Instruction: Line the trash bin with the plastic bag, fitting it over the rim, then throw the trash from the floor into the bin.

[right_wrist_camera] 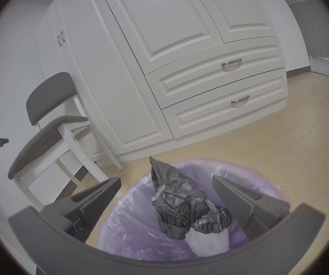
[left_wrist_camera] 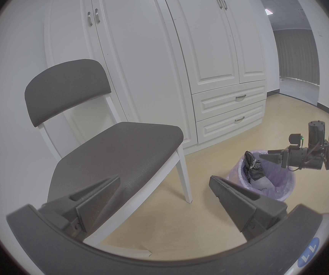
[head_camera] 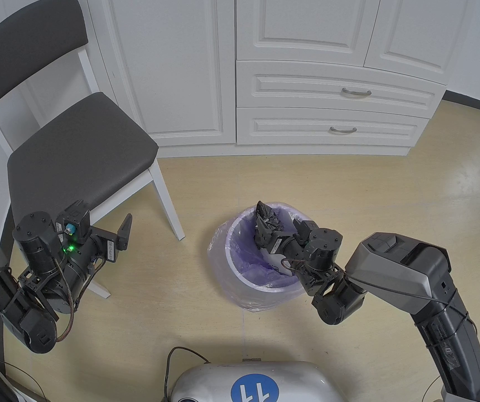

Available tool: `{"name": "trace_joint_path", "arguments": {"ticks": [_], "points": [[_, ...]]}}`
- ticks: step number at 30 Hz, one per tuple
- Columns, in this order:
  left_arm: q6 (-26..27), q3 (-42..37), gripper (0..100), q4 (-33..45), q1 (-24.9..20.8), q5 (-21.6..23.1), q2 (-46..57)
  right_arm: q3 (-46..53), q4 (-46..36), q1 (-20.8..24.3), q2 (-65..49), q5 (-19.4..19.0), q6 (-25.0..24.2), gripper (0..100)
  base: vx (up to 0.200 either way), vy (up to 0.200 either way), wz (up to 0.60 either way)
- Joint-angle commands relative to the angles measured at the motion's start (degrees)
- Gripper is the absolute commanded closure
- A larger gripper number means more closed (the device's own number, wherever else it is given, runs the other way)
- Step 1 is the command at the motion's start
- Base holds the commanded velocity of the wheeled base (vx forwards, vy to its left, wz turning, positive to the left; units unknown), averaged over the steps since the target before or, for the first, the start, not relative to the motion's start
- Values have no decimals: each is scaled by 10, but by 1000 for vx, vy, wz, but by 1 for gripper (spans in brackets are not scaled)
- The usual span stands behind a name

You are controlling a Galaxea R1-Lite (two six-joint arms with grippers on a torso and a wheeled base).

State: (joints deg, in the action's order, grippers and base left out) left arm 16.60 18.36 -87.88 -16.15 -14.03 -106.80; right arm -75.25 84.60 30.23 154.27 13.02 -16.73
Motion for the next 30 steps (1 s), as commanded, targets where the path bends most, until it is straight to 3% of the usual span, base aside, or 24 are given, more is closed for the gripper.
{"name": "trace_joint_path", "arguments": {"ticks": [1, 6, 12, 16, 17, 20, 22, 28, 30], "points": [[0, 0, 0, 0, 0, 0, 0, 15, -1, -1, -34, 0, 1, 0, 0, 0, 0], [0, 0, 0, 0, 0, 0, 5, 56, -7, -1, -93, 0, 6, 0, 0, 0, 0], [-1, -3, 0, 0, -2, 0, 9, 154, -75, -7, -193, -7, 66, 0, 0, 0, 0], [-1, -3, 0, 0, -2, 0, 9, 160, -86, -7, -202, -7, 71, 0, 0, 0, 0], [-1, -3, 0, 0, -1, 0, 10, 204, -153, -26, -260, -14, 91, 0, 0, 0, 0], [-1, -7, 0, 0, -1, -1, 18, 230, -170, -47, -284, -18, 115, 0, 0, 0, 0], [-1, -10, 0, 0, -1, -1, 24, 252, -164, -57, -296, -26, 134, 0, 0, 0, 0], [-3, -25, 0, 1, -2, 0, 75, 366, -78, -97, -347, -98, 205, 0, 0, 0, 0], [-3, -26, 0, 1, -2, 0, 85, 390, -58, -105, -362, -100, 216, 0, 0, 0, 0]]}}
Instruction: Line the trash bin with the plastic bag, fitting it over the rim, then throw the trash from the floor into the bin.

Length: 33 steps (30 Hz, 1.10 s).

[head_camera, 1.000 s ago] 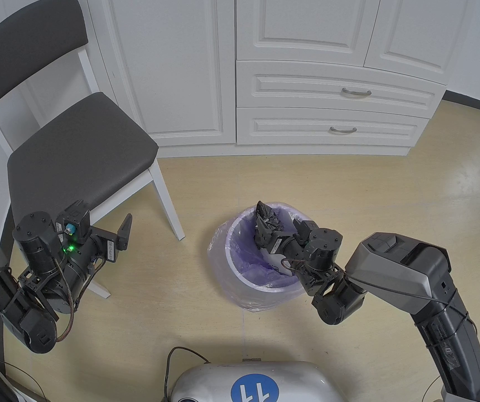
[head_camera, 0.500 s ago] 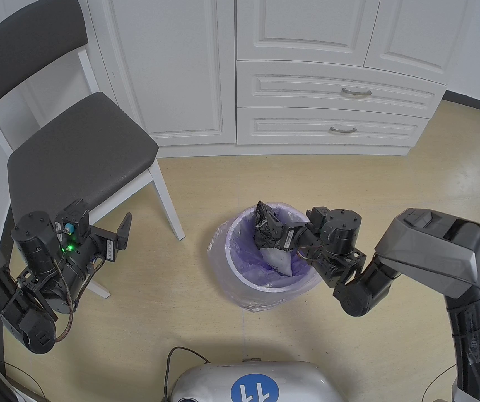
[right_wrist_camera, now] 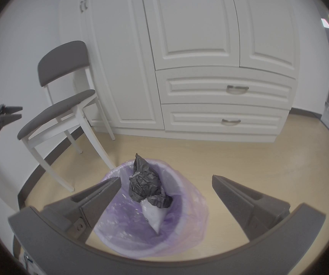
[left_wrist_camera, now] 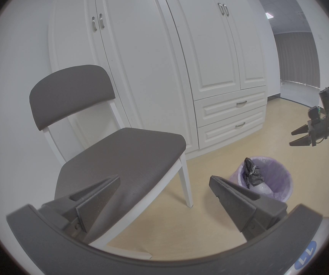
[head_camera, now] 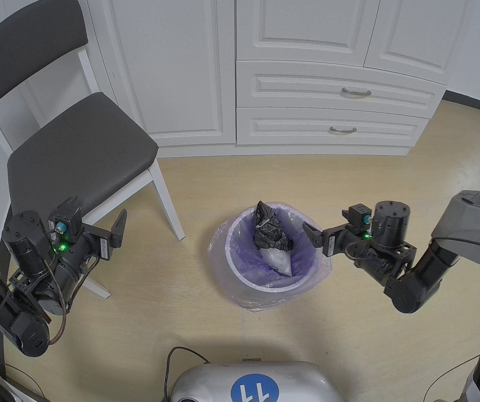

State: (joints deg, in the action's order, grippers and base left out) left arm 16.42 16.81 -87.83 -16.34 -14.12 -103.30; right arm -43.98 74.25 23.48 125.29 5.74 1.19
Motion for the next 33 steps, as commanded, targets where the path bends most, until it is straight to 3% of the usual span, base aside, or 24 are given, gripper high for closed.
{"name": "trace_joint_path", "arguments": {"ticks": [1, 10, 16, 21, 23, 27, 33], "points": [[-2, -12, 0, 0, 0, 1, 56, 90, 55, -42, -84, -27, 38, 0, 0, 0, 0], [-6, -19, 0, 3, 8, -1, 163, 189, 46, -95, -211, -2, 29, 0, 0, 0, 0], [-5, -13, 0, 21, 8, -4, 212, 187, -56, -100, -319, -1, 27, 0, 0, 0, 0], [-6, 24, 0, 125, 9, -4, 294, 128, -209, -91, -413, -1, 15, 0, 0, 0, 0], [-6, 60, 0, 224, 9, -4, 351, 97, -268, -90, -446, 10, -7, 0, 0, 0, 0], [-22, 119, 0, 361, 9, -4, 413, 77, -301, -90, -487, 17, -37, 0, 0, 0, 0], [-45, 186, 0, 518, 8, -3, 486, 73, -342, -91, -567, 21, -39, 0, 0, 0, 0]]}}
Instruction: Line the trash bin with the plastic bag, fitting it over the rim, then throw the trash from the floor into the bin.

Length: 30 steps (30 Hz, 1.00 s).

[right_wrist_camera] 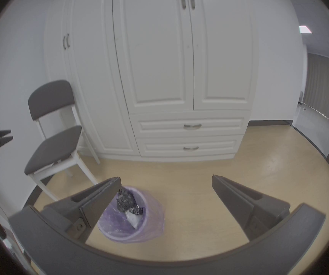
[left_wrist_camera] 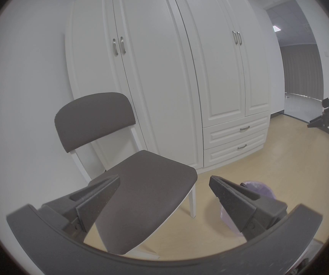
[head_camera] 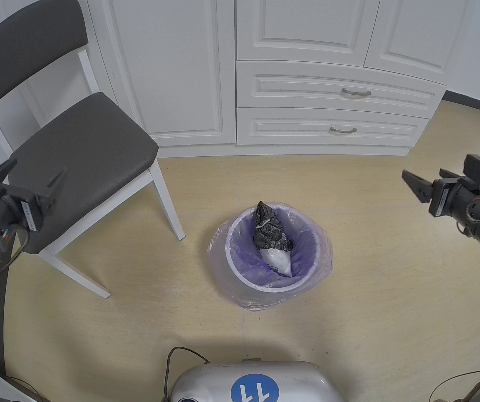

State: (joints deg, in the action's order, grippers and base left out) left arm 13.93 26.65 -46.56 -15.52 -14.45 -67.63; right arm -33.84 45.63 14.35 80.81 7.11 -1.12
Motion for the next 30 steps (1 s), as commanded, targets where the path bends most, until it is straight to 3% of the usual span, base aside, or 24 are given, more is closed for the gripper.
{"name": "trace_joint_path", "arguments": {"ticks": [1, 9, 16, 30], "points": [[-25, 104, 0, 142, 0, 0, 145, -37, -82, 1, -146, 7, -16, 0, 0, 0, 0], [-37, 147, 0, 263, 0, 0, 223, -70, -219, 0, -266, 7, -16, 0, 0, 0, 0], [-42, 145, 0, 308, 12, 0, 270, -56, -244, -6, -325, 7, -17, 0, 0, 0, 0], [-52, 147, 0, 431, 44, 0, 412, -18, -347, -83, -534, 0, -14, 0, 0, 0, 0]]}}
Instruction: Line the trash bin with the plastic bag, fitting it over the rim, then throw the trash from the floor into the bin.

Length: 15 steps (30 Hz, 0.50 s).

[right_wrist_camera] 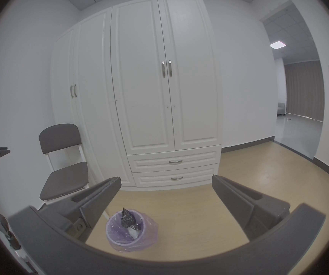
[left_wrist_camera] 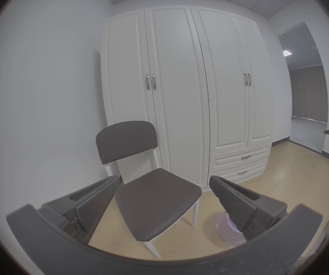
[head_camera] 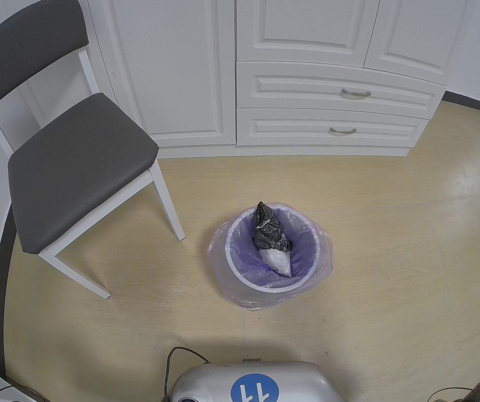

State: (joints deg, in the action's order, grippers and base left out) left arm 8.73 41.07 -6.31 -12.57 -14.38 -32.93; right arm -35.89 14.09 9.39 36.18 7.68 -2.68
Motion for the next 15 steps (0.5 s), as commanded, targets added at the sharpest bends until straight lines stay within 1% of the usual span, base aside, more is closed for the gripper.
{"name": "trace_joint_path", "arguments": {"ticks": [1, 5, 9, 15], "points": [[0, 2, 0, 33, 17, 0, 72, 2, -41, -39, -97, -6, 2, 0, 0, 0, 0], [-1, 0, 0, 58, 32, 1, 109, 2, -91, -65, -153, -14, 2, 0, 0, 0, 0], [-2, 0, 0, 87, 48, 1, 143, 3, -129, -86, -202, -36, 1, 0, 0, 0, 0], [-20, -4, 0, 144, 76, 6, 204, 14, -167, -115, -279, -67, -1, 0, 0, 0, 0]]}}
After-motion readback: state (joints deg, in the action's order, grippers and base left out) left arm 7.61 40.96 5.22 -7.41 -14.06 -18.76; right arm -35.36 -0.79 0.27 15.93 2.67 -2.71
